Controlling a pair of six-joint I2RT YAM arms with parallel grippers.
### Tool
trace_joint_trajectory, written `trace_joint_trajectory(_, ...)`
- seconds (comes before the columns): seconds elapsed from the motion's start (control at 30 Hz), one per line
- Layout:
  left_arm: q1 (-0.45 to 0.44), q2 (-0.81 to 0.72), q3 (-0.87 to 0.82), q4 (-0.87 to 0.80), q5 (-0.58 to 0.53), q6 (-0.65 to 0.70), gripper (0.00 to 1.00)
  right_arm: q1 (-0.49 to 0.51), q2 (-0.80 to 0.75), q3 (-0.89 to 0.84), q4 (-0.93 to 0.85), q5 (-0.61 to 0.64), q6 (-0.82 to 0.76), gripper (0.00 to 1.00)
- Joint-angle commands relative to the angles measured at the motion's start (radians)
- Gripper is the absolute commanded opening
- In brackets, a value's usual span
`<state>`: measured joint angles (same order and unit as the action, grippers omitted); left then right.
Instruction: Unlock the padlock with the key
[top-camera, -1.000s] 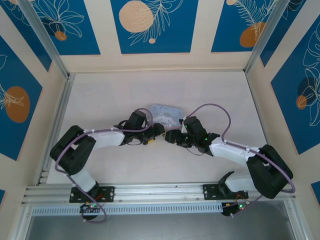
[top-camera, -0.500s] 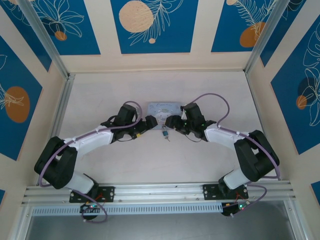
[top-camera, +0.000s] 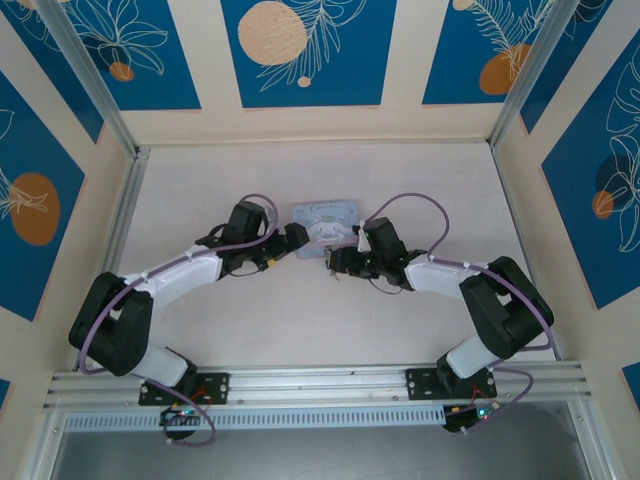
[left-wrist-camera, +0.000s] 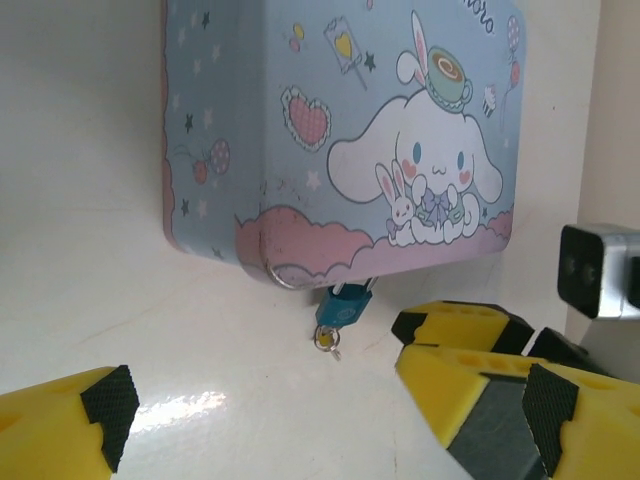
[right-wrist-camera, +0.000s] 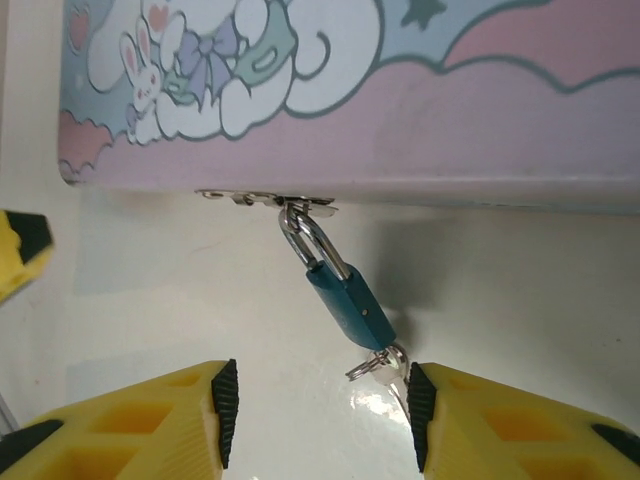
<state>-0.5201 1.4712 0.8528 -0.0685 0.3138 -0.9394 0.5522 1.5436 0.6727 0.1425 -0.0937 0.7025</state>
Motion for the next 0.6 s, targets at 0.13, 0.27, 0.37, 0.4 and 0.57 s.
trace_joint_trajectory(0.13,0.022,0.011,0.020,-0.002,0.030,0.016,0.99,0.035,0.098,0.088,-0.042,0.035,-0.109,0.45)
trace_joint_trajectory(0.27,0.025,0.014,0.012,0.009,0.036,0.011,0.99,0.040,0.134,0.109,-0.045,0.044,-0.118,0.43)
trace_joint_trajectory(0.37,0.028,0.016,0.008,0.014,0.039,0.009,0.99,0.048,0.153,0.127,-0.051,0.047,-0.126,0.40)
trace_joint_trajectory(0.4,0.030,0.018,0.008,0.016,0.042,0.010,0.99,0.053,0.158,0.133,-0.058,0.049,-0.131,0.38)
trace_joint_trajectory(0.57,0.038,0.024,0.008,0.026,0.052,0.008,0.99,0.071,0.172,0.138,-0.083,0.087,-0.139,0.32)
